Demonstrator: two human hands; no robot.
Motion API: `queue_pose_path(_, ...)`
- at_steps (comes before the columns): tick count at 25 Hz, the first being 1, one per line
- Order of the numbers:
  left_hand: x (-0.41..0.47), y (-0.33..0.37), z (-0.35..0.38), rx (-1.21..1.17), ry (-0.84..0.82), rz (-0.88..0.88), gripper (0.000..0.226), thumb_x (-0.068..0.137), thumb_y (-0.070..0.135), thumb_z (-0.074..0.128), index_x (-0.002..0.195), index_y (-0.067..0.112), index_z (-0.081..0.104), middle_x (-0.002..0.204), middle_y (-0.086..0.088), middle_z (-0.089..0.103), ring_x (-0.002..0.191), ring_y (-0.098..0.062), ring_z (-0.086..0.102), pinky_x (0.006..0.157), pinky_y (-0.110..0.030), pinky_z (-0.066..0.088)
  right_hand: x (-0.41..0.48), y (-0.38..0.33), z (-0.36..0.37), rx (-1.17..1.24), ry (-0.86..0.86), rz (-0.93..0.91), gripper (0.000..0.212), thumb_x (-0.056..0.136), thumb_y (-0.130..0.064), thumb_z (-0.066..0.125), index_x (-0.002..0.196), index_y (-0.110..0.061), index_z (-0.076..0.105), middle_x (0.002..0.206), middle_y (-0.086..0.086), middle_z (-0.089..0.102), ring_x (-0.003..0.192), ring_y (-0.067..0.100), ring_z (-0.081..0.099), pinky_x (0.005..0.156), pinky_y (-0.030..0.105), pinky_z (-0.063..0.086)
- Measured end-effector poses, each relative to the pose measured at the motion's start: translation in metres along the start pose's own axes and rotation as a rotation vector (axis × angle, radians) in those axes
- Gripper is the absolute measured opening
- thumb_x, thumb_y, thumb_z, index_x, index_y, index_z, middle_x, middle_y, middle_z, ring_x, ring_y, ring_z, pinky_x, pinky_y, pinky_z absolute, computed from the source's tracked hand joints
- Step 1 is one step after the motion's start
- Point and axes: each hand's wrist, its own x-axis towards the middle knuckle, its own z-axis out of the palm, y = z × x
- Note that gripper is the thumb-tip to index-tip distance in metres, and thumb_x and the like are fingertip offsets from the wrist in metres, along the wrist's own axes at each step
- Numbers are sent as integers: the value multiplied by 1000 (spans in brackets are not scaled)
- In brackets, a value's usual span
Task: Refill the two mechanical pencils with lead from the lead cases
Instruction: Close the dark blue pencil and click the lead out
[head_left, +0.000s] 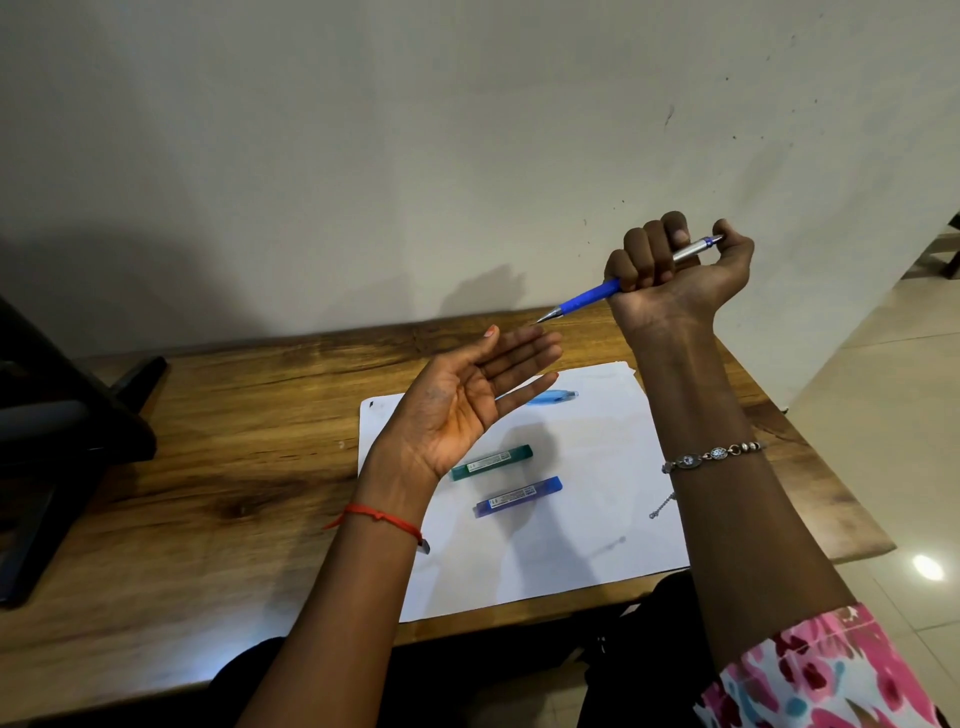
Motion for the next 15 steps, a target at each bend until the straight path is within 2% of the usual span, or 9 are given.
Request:
queue_pose_path(3, 0, -1, 0, 2, 0, 1, 35, 96, 18, 35, 102, -2, 63, 97, -13, 73, 89, -19, 71, 84, -32, 56, -1, -1, 0, -20, -12, 0, 52, 85, -41, 27, 45, -11, 37, 32, -3, 22, 26, 10, 20, 33, 15, 14)
queue_pose_path(6, 0, -2, 0, -2, 5, 1, 34, 96, 18, 36, 102, -2, 63, 96, -14, 73, 89, -20, 71, 82, -32, 57, -3, -2, 2, -48, -26, -9, 41, 75, -38, 33, 44, -11, 37, 32, -3, 22, 26, 10, 20, 34, 15, 14)
queue_pose_path(11, 1, -2, -1, -7, 3, -1, 35, 96, 18, 35, 102, -3, 63, 96, -14, 73, 89, -20, 72, 81, -31, 58, 0, -1, -2, -37, -7, -12, 54, 86, -42, 24, 44, -11, 37, 32, -3, 21, 26, 10, 19, 34, 14, 13)
queue_pose_path(15, 2, -2, -1, -8, 3, -1, 35, 96, 18, 35, 103, -3, 63, 96, -14, 73, 89, -19, 71, 82, -32, 57, 0, -2, -2, -29, -8, -18, 43, 77, -38, 32, 44, -10, 37, 32, -3, 22, 26, 10, 19, 35, 13, 14)
